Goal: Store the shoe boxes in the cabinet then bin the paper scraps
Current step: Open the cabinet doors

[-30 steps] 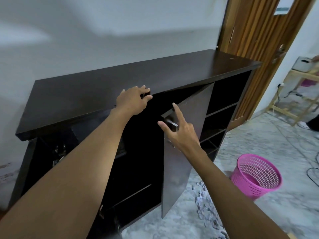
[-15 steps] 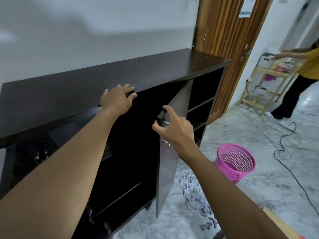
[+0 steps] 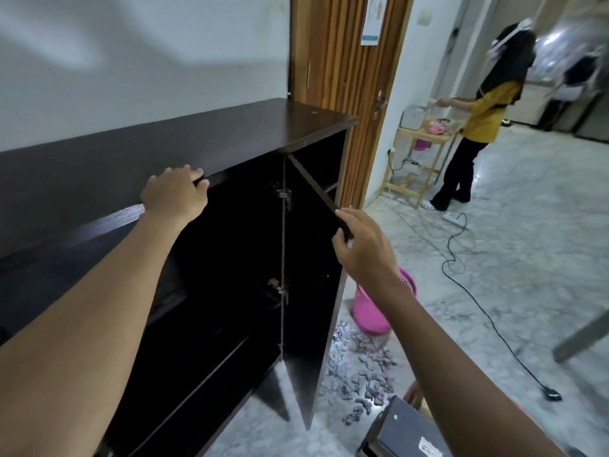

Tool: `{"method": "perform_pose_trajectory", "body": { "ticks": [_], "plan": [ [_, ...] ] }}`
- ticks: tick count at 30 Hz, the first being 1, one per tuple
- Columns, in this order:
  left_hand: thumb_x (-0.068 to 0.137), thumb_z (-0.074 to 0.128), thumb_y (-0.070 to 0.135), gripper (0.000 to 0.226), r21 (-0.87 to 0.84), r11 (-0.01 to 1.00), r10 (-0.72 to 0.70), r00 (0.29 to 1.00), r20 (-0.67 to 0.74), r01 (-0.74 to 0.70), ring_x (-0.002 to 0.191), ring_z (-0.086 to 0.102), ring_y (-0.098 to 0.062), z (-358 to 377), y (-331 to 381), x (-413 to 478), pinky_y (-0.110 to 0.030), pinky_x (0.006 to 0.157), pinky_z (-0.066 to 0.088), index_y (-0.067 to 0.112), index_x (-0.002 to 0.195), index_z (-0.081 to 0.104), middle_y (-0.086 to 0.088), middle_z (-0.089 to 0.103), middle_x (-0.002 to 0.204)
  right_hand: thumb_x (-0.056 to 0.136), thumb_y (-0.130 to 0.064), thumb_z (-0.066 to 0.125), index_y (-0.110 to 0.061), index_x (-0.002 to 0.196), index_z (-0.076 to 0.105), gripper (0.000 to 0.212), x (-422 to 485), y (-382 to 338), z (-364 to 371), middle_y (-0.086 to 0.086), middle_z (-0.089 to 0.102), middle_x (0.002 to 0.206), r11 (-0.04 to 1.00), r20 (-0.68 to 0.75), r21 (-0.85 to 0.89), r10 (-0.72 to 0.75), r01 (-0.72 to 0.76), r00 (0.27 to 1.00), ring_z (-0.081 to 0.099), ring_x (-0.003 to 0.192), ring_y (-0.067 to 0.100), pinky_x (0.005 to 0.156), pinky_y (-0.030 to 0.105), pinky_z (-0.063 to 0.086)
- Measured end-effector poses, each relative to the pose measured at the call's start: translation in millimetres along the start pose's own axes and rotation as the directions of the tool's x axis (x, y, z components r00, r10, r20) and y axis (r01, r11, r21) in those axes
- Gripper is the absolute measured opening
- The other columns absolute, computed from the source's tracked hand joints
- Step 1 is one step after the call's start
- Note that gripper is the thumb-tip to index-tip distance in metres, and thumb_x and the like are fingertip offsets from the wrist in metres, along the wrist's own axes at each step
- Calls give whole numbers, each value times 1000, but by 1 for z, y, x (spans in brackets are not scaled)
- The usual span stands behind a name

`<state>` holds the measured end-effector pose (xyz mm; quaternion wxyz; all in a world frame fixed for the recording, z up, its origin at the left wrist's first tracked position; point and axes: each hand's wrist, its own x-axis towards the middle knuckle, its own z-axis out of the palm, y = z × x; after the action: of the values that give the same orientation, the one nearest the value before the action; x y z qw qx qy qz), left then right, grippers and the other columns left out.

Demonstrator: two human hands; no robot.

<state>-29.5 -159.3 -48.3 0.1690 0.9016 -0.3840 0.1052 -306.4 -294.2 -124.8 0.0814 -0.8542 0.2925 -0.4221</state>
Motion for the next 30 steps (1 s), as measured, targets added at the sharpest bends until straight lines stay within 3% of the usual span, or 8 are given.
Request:
{"method": "perform_pose_trajectory", "body": {
  "ticks": [4,8,11,14,23,27,30],
  "plan": [
    [101,39,32,45,6,997,71,997,19,-71,134,41,-35,14,27,21,-46,110,29,14,142,49,-8,42,151,94,-2,48,-3,141,48,47,14,15,-9,8,51,142,958,59,-235,185,-166,981,43,130,27,97,46,48],
    [99,42,42,54,71,989,129,991,37,-132,137,38,-36,31,40,37,-47,110,29,13,145,44,-10,39,153,90,-40,59,-9,153,24,79,20,32,0,5,27,157,876,109,-425,300,-228,948,16,147,31,111,50,36],
    [99,41,43,55,74,987,143,989,30,-145,139,36,-36,38,42,45,-49,112,29,13,145,43,-9,38,154,84,-60,57,-14,154,23,90,30,51,10,5,24,158,868,88,-428,317,-251,944,9,147,36,116,53,27],
    [100,42,42,53,33,989,142,990,6,-142,141,34,-34,42,40,48,-49,113,27,14,145,44,-8,38,154,84,-64,55,-19,154,24,89,40,69,13,5,23,158,878,82,-405,313,-256,946,5,148,37,120,54,18],
    [100,41,40,50,14,989,145,989,-22,-145,142,34,-30,46,36,49,-48,115,26,16,144,46,-6,40,153,86,-62,56,-21,154,23,87,49,87,11,4,20,159,894,80,-368,304,-256,949,-1,150,32,120,55,20],
    [99,43,43,53,9,990,141,990,-17,-141,142,34,-30,45,36,47,-47,115,27,16,145,45,-5,39,154,87,-61,55,-24,156,18,87,49,90,5,1,14,162,904,146,-349,313,-247,939,-8,151,29,117,56,26],
    [97,44,47,58,19,992,126,992,20,-126,144,31,-30,40,40,42,-46,116,24,15,146,42,-6,36,156,91,-54,55,-22,156,19,81,47,90,-9,0,10,165,935,202,-270,286,-228,937,-9,152,22,119,52,23]
  ]
}}
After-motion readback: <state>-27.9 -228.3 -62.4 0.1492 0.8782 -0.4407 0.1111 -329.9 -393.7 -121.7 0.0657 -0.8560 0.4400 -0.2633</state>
